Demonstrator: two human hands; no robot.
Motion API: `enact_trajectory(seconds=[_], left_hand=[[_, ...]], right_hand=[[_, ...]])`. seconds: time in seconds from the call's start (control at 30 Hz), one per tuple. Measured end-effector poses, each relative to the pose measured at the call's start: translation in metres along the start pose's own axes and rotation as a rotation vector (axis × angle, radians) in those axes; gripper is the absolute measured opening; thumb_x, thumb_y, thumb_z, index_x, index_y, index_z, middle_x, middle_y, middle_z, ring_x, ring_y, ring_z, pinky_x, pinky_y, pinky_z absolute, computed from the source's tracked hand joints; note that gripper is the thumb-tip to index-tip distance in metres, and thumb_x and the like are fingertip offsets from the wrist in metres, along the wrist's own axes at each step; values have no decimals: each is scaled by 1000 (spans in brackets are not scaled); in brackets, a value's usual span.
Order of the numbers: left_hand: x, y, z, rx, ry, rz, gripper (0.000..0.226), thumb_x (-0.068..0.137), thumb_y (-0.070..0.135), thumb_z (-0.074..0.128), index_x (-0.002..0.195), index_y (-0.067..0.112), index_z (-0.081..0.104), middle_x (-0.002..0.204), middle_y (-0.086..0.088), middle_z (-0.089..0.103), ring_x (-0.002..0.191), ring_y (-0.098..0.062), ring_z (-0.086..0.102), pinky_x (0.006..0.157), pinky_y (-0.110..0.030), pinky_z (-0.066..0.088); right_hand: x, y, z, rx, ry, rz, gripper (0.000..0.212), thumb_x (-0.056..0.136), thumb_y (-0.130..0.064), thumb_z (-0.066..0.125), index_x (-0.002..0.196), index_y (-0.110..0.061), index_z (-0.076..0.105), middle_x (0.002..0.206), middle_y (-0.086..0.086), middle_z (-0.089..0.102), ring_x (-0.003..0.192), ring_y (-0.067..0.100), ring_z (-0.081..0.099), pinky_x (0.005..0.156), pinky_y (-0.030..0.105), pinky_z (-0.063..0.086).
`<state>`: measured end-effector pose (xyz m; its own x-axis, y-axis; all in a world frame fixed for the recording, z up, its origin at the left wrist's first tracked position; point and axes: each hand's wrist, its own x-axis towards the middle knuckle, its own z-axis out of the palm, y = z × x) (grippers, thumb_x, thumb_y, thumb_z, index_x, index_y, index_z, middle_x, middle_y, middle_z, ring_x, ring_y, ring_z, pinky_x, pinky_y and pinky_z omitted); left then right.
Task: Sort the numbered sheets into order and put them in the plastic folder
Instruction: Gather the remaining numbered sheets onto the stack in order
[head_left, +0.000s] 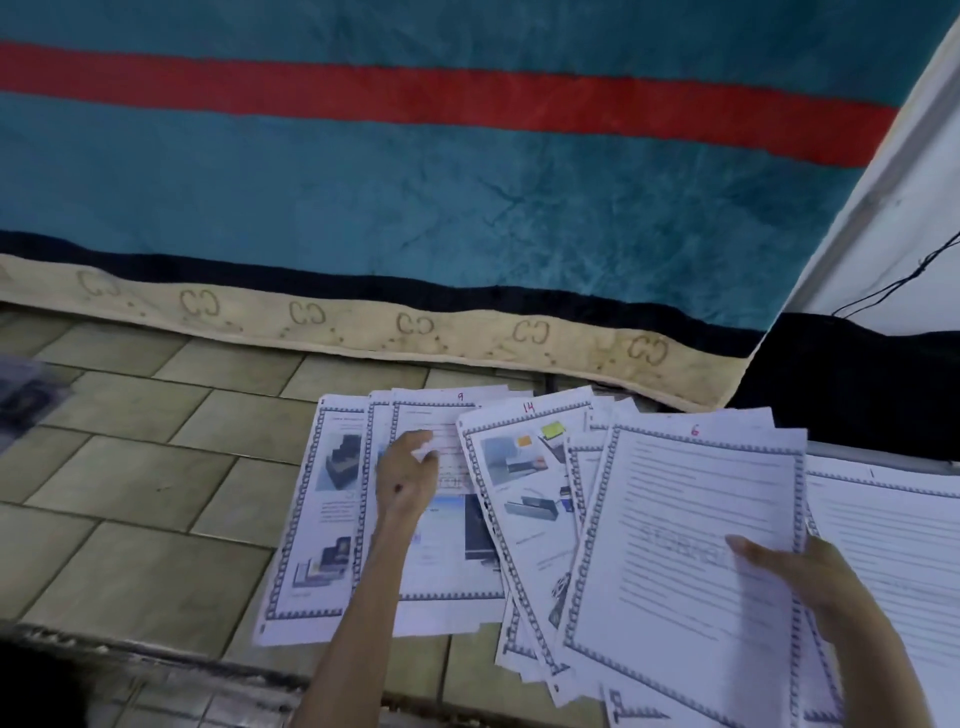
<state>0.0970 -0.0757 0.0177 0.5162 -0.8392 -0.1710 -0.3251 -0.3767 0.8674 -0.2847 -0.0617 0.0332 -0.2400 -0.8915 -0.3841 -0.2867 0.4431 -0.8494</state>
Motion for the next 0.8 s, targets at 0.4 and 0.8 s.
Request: enact_trajectory(seconds=[0.4, 0.8], left_hand=[[18, -4, -14, 202, 60, -243, 50, 89, 15, 60, 132, -2, 42, 133, -21, 52, 121, -35, 50, 95, -38, 42], [-23, 87, -138, 285, 247, 117, 29, 93, 21, 52, 121, 14, 59, 115, -14, 65, 96, -32, 60, 75, -35, 43]], right_hand=[[8, 17, 7, -140, 121, 39, 48, 72, -9, 79, 115, 4, 61, 108, 25, 66, 100, 37, 62, 92, 45, 47], [7, 14, 6, -114, 91, 54, 48, 74, -10, 77, 117, 5, 59, 109, 24, 65, 93, 31, 58, 90, 43, 45]])
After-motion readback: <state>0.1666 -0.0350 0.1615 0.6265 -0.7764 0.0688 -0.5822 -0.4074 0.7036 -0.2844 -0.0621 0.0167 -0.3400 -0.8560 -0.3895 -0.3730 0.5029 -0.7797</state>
